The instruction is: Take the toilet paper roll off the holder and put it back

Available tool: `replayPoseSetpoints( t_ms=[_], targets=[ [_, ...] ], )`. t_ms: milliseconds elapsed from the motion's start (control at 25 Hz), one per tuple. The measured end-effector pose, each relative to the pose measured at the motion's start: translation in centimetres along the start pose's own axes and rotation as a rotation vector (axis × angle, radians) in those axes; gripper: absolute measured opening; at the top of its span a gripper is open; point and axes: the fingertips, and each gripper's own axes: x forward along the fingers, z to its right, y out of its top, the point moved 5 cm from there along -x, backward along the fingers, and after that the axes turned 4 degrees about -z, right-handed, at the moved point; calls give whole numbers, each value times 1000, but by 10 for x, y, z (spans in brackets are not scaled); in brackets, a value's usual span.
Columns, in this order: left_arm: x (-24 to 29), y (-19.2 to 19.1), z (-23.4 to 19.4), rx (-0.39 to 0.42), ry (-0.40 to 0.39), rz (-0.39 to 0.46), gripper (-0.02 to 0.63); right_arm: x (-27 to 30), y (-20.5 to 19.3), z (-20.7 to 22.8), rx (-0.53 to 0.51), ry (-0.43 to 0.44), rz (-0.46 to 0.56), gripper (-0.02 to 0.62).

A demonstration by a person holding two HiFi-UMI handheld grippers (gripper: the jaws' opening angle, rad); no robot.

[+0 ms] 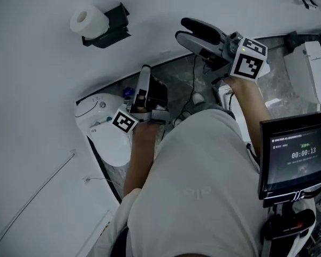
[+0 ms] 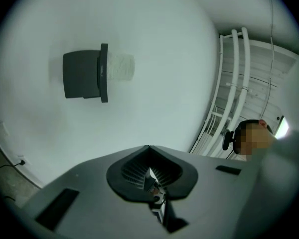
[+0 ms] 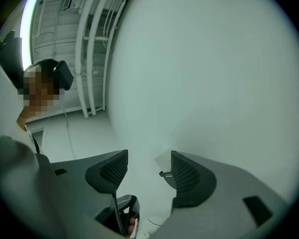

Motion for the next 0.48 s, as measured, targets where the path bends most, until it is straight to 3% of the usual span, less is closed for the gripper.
replayPoseSetpoints(
  t_ms=[480],
  targets=[
    [29,5,3,26,-81,17,5,-4,-13,7,132,45,179,278]
  ],
)
